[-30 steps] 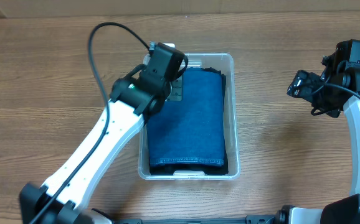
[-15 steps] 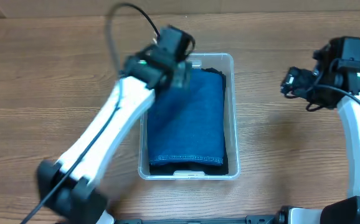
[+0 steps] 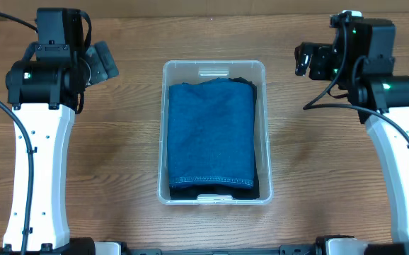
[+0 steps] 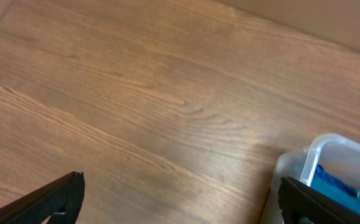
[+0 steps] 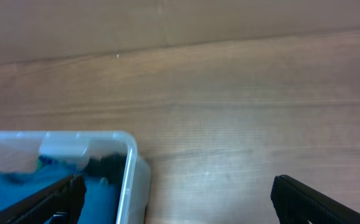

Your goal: Pack container

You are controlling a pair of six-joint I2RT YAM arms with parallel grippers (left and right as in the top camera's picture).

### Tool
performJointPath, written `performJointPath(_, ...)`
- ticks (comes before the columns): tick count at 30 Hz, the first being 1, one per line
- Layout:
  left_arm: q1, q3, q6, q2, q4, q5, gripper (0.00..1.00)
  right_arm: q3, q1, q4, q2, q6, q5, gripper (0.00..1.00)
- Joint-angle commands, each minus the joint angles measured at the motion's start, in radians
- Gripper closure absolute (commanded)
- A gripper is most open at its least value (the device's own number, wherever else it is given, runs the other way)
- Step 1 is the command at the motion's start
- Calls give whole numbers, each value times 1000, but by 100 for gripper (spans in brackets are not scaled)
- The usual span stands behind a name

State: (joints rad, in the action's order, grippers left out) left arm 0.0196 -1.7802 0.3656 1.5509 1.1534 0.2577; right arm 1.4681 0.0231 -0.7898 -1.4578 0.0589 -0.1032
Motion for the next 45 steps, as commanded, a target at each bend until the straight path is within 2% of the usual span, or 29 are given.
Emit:
performJointPath(1,7,70,-28,-176,-6,-16,0,14,-43,-50,136,19,-6,0)
performJointPath(5,7,355,-19,-485,-84,-53,0,-221,-51,22,393,19,-7,0)
performJointPath(8,7,595,85,-760,-47,14,0,-462,-51,63,661,26,2,0)
performJointPath(10,7,686,84,-876,-45,14,0,-551,-51,4,793,26,35,0)
performJointPath(12,7,732,84,-957,37,12,0,-584,-51,-107,865,26,35,0)
performJointPath(15,7,733,84,-977,186,12,0,-584,-51,-278,872,26,35,0)
performJointPath(18,7,733,91,-976,200,12,0,-584,-51,-386,872,26,35,0)
performJointPath(28,7,733,91,-976,200,12,0,-592,-47,-373,907,22,16,0)
performJointPath(32,7,733,91,-976,200,12,0,-738,-43,-211,1078,10,15,0)
performJointPath(35,7,733,91,-976,200,12,0,-984,-25,40,1308,-12,15,0)
performJointPath(38,7,733,91,-976,200,12,0,-1175,-24,292,1433,-43,13,0)
performJointPath(43,7,733,91,-976,200,12,0,-1432,-24,772,1454,-179,18,0)
performJointPath(45,7,733,91,-976,200,12,0,-1455,-23,741,1454,-198,40,0)
